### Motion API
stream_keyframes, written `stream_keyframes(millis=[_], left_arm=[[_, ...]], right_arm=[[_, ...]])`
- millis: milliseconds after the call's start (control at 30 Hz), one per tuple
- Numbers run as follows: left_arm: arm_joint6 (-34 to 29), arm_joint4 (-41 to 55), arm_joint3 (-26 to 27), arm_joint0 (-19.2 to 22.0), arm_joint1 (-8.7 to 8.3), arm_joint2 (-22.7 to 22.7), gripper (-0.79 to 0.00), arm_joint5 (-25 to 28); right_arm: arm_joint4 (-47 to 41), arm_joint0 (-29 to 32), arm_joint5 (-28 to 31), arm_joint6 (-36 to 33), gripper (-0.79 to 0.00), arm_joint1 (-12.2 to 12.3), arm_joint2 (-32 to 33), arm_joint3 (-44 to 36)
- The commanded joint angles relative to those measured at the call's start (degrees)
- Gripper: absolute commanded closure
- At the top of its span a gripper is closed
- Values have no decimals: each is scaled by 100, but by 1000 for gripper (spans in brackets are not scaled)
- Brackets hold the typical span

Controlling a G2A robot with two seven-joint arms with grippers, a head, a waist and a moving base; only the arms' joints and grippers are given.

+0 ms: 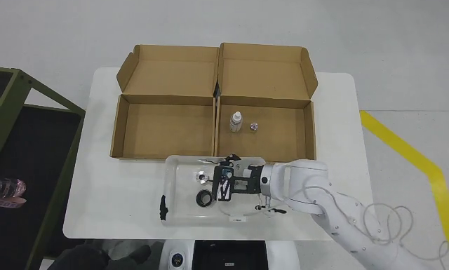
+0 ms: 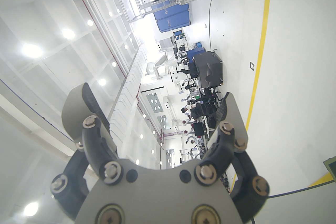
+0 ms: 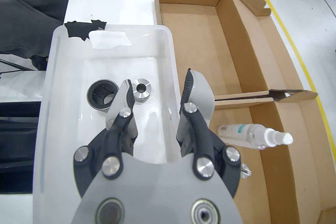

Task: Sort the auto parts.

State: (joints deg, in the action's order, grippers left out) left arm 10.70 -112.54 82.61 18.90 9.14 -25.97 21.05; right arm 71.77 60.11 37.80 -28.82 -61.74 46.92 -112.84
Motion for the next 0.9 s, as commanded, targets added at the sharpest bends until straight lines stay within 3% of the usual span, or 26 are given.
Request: stream_keyframes(millis=[0,433,867], left_arm=[[0,0,0,0,0,0,-785,0],[0,0,0,0,0,0,-785,0],[0,0,0,0,0,0,-785,0]], right_arm=[[20,-78,6,-45,-342,-37,-124,69],[234,-538,-147,-245,-329,-330,-862,609],[434,-754,-305,-391,-317,-525,-1108,1117]])
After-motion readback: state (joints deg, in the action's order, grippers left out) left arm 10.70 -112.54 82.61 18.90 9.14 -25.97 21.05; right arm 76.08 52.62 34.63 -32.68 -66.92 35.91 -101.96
